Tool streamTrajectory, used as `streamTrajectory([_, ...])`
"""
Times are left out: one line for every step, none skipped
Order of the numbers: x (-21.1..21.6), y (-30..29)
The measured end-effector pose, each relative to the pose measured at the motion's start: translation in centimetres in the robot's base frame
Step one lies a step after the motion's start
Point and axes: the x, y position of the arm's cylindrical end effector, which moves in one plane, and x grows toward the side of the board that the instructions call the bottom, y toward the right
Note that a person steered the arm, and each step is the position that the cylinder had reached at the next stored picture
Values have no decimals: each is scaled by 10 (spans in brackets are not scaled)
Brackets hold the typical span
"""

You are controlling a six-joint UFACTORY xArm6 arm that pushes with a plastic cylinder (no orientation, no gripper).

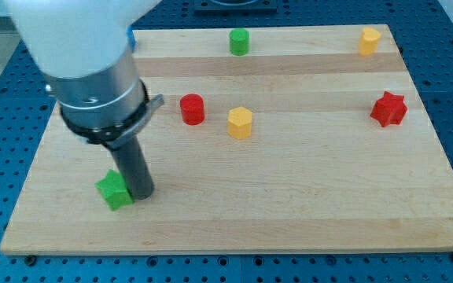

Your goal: Slide the green star left a bit and down

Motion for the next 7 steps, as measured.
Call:
streamTrajectory([0,-23])
streamTrajectory([8,-37])
streamTrajectory([15,-39])
streamTrajectory([15,-38])
streamTrajectory([12,-13])
streamTrajectory([-7,9])
streamTrajectory([-29,4])
